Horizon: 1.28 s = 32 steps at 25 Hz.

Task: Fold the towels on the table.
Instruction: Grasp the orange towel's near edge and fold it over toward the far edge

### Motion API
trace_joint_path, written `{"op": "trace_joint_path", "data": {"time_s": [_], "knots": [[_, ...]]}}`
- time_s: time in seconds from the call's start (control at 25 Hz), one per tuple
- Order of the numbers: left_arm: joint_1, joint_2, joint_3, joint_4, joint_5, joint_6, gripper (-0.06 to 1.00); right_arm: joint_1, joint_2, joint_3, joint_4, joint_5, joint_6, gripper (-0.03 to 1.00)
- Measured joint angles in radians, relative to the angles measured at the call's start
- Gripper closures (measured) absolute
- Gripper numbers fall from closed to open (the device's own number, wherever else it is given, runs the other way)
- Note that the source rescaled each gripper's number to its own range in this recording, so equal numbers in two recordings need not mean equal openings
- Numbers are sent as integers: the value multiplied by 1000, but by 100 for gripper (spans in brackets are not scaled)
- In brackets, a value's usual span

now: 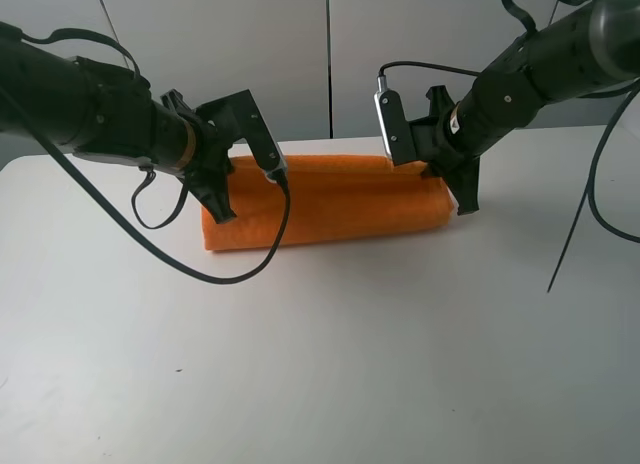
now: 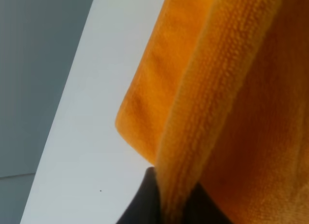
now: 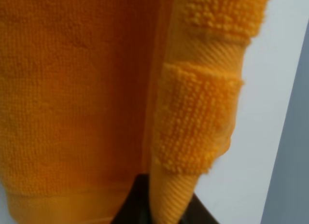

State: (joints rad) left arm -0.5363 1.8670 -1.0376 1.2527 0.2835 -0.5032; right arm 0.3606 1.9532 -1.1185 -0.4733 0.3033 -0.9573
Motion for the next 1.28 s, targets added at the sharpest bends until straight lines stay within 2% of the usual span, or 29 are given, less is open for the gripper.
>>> {"op": "trace_joint_path", "data": {"time_s": [0.12, 0.24, 0.48, 0.56, 0.92, 1.28], "knots": [[2, 47, -26, 38, 14, -52, 94, -2, 11, 0, -34, -17, 26, 96], [3, 82, -53, 116, 28, -120, 94, -2, 26, 0, -56, -29, 37, 96], [3, 119, -75, 364, 43, -368, 94, -25, 55, -5, -114, -91, 114, 97], [3, 142, -96, 408, 51, -409, 94, -35, 65, -14, -118, -104, 127, 97], [3, 250, -173, 487, 63, -477, 94, -69, 118, -18, -143, -144, 163, 97], [3, 271, -198, 493, 70, -479, 94, -72, 133, -18, -143, -165, 165, 95]]}}
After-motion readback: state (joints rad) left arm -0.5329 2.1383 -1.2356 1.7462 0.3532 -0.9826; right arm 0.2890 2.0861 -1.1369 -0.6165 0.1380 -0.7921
